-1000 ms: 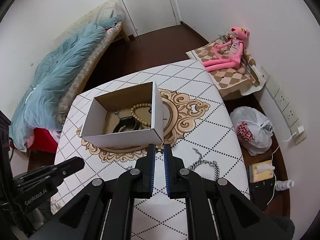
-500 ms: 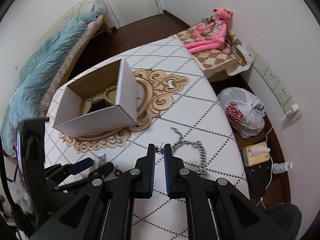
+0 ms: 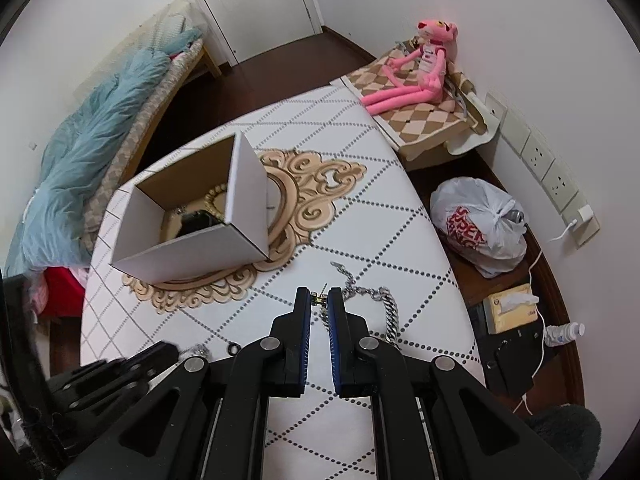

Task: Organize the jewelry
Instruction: 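Carry the silver chain and gold earring toward the white box with both grippers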

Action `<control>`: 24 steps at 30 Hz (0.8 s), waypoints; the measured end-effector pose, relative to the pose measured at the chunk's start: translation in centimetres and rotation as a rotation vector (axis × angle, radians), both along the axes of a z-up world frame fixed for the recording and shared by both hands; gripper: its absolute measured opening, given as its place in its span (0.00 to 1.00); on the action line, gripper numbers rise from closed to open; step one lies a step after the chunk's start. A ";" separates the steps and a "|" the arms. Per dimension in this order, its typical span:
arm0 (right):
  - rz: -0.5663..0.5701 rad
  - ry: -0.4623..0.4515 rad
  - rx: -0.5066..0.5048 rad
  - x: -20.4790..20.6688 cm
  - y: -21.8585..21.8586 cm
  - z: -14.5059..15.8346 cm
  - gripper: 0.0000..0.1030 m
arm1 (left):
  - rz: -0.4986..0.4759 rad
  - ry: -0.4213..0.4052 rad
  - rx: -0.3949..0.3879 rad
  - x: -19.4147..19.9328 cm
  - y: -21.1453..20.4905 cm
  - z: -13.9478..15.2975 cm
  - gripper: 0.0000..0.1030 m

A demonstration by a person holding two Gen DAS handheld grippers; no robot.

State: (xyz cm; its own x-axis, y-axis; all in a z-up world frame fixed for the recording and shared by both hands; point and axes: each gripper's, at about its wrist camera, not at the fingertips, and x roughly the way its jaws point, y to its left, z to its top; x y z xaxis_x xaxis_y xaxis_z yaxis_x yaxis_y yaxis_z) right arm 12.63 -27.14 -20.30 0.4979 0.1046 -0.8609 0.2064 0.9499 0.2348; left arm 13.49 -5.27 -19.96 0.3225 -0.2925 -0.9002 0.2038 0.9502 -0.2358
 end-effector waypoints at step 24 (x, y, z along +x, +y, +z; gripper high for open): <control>0.242 0.045 0.066 13.4 7.1 5.7 0.09 | 0.023 -0.126 -0.120 12.5 2.6 10.2 0.02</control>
State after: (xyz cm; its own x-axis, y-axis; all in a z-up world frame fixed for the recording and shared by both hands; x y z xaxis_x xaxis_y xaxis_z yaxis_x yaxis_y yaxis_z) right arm 26.00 -20.09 -14.62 0.4130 0.2728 -0.8689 -0.0131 0.9558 0.2938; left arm 26.00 -2.67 -9.74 0.4383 -0.3863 -0.8116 0.2168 0.9217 -0.3216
